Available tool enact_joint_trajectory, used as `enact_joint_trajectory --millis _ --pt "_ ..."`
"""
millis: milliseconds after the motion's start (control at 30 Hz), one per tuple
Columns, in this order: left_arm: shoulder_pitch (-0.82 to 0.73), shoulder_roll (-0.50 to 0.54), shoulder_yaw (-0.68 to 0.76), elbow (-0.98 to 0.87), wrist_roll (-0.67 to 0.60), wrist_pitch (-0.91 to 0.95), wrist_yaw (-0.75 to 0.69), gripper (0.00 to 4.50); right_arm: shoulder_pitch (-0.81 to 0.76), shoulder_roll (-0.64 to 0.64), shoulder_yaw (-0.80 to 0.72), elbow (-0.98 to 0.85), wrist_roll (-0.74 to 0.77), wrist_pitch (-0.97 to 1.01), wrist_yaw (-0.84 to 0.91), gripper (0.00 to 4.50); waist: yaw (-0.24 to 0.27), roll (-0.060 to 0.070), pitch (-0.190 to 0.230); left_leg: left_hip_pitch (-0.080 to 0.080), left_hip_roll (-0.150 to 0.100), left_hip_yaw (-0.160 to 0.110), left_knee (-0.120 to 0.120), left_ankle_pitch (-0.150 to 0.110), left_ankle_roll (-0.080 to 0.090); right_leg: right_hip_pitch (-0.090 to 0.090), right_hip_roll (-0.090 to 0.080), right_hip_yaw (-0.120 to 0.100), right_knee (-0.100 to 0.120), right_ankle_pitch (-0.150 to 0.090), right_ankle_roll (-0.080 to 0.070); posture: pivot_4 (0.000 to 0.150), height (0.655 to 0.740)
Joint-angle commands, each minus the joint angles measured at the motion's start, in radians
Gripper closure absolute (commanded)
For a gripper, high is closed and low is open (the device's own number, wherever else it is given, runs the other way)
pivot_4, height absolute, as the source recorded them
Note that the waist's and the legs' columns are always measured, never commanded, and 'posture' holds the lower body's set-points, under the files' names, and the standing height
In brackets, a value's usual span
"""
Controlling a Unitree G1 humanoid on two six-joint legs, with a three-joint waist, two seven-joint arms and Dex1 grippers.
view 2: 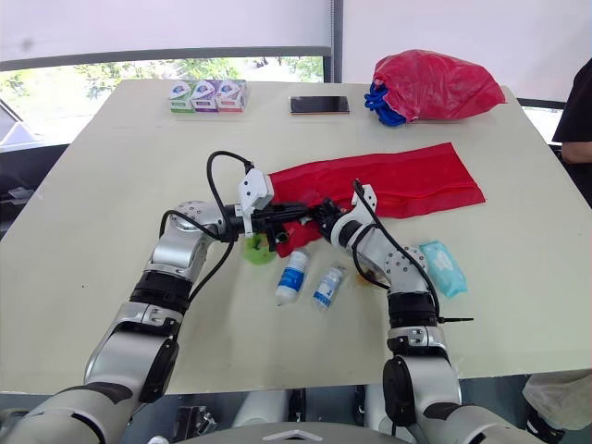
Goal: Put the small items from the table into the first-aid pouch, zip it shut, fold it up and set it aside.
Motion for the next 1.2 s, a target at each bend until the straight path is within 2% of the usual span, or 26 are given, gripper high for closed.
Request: enact_joint_trajectory --millis 33,67,233,300,767,867,900,933,1033,1067,1200 --pt "-0.005 -0.01 -0.031 -0.023 -0.003 -0.015 -0.026 4.46 -0.05 0.092 -0.012 -0.032 -0.026 -0.071 0.018 4.4 0.0 0.0 0.0 0.0 0.0 0.0 0.0 0.0 0.0 0.0 0.0 0.0 0.0 0.0 0.0 0.15 0.74" --pt "-0.008 -0.008 -0.028 -0.014 -0.001 -0.019 -0.024 4.46 -0.047 0.088 -0.009 -0.037 -0.03 -0.069 0.019 4.4 0.0 0.0 0.0 0.0 0.0 0.0 0.0 0.0 0.0 0.0 0.0 0.0 0.0 0.0 0.0 0.15 0.74" --pt "-0.049 0.015 -0.007 0.085 0.022 -0.074 -0.001 4.5 -0.012 0.052 0.011 -0.08 -0.057 -0.02 -0.005 2.14 -0.001 0.0 0.0 -0.001 0.0 0.0 0.0 0.001 -0.001 -0.001 0.0 0.0 0.0 0.0 0.0 0.15 0.74" --pt "-0.067 0.021 0.0 0.129 0.03 -0.099 0.01 4.5 -0.001 0.04 0.021 -0.093 -0.069 -0.004 -0.005 1.65 0.0 0.0 0.0 0.0 0.0 0.0 0.0 0.001 -0.001 0.0 0.0 0.0 0.0 0.0 0.0 0.15 0.74" --pt "-0.134 0.018 0.014 0.286 0.054 -0.196 0.01 4.5 0.043 -0.068 0.048 -0.269 -0.096 0.179 0.088 1.65 -0.002 0.0 0.0 -0.001 0.0 0.0 0.0 0.0 0.0 -0.001 0.0 0.0 0.0 0.0 0.0 0.15 0.74" --pt "-0.137 0.015 0.015 0.299 0.057 -0.205 0.011 4.5 0.052 -0.089 0.056 -0.309 -0.108 0.191 0.115 2.34 -0.002 0.0 0.0 -0.001 0.0 0.0 0.0 0.0 0.0 -0.001 0.0 0.0 -0.001 0.0 0.0 0.15 0.74" --pt "-0.138 0.014 0.015 0.302 0.058 -0.207 0.012 4.5 0.054 -0.093 0.057 -0.315 -0.112 0.194 0.121 2.9 -0.002 0.0 0.0 -0.001 0.0 0.0 0.0 0.0 0.0 -0.001 0.0 0.0 -0.001 0.0 0.0 0.15 0.74" --pt "-0.139 0.011 0.015 0.305 0.058 -0.209 0.011 4.5 0.053 -0.102 0.069 -0.327 -0.126 0.199 0.128 3.08 -0.002 0.0 0.0 -0.001 0.0 0.0 0.0 0.0 0.0 -0.001 0.0 0.0 -0.001 0.0 0.0 0.15 0.74" --pt "-0.142 0.005 0.014 0.312 0.056 -0.215 0.008 4.5 0.052 -0.113 0.094 -0.332 -0.159 0.211 0.139 4.26 -0.002 0.0 0.0 -0.001 0.0 0.0 0.0 0.0 0.0 -0.001 0.0 0.0 0.0 0.0 0.0 0.15 0.74" --pt "-0.143 0.003 0.014 0.314 0.056 -0.216 0.007 4.5 0.051 -0.111 0.101 -0.322 -0.175 0.211 0.139 4.4 -0.002 0.0 0.0 -0.001 0.0 0.0 0.0 0.0 0.0 -0.001 0.0 0.0 0.0 0.0 0.0 0.15 0.74" --pt "-0.141 -0.005 0.012 0.312 0.055 -0.221 0.006 4.5 0.027 -0.102 0.133 -0.245 -0.257 0.186 0.168 4.4 -0.002 0.0 0.0 -0.001 0.0 0.0 0.0 0.0 0.0 -0.001 0.0 0.0 0.0 0.0 0.0 0.15 0.74"
